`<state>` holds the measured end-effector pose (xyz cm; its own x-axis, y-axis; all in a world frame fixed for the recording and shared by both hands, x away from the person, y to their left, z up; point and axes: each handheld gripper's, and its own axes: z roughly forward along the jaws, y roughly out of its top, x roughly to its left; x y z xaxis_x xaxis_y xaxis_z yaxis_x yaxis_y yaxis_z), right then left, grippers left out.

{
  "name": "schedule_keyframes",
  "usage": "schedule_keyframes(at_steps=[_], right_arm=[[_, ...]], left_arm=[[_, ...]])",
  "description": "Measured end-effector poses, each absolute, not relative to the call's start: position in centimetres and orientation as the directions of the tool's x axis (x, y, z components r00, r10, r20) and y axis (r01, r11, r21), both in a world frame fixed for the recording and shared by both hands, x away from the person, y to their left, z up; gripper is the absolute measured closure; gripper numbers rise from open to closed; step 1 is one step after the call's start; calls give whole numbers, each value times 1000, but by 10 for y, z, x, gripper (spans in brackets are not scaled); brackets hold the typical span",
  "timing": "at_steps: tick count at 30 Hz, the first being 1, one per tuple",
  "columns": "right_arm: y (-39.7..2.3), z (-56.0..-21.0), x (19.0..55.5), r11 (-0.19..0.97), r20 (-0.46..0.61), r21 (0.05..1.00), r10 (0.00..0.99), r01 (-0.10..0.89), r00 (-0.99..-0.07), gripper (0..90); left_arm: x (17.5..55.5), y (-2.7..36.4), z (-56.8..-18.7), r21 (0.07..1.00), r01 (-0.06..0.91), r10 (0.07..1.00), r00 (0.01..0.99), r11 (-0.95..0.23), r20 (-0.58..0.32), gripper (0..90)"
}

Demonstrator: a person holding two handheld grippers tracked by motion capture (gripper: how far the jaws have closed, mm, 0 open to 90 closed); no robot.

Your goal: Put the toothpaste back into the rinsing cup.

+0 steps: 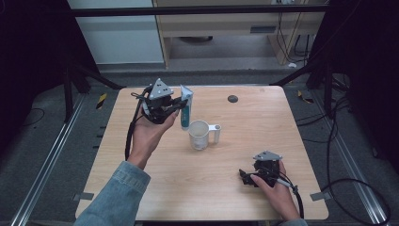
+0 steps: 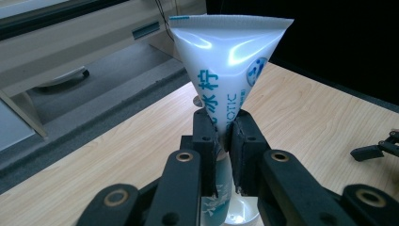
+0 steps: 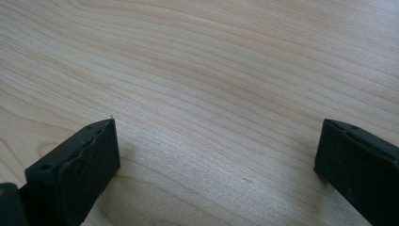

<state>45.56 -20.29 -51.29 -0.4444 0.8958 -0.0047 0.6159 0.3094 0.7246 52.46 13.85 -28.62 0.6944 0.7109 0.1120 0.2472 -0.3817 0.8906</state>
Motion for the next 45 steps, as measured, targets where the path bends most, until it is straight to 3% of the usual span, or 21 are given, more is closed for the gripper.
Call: schedule_keyframes(at_steps=[45], right_arm=[[-203, -513, 456, 311, -6, 724, 895, 616, -445, 6]], left_arm=[[535, 104, -313, 894, 237, 684, 723, -381, 100, 813]])
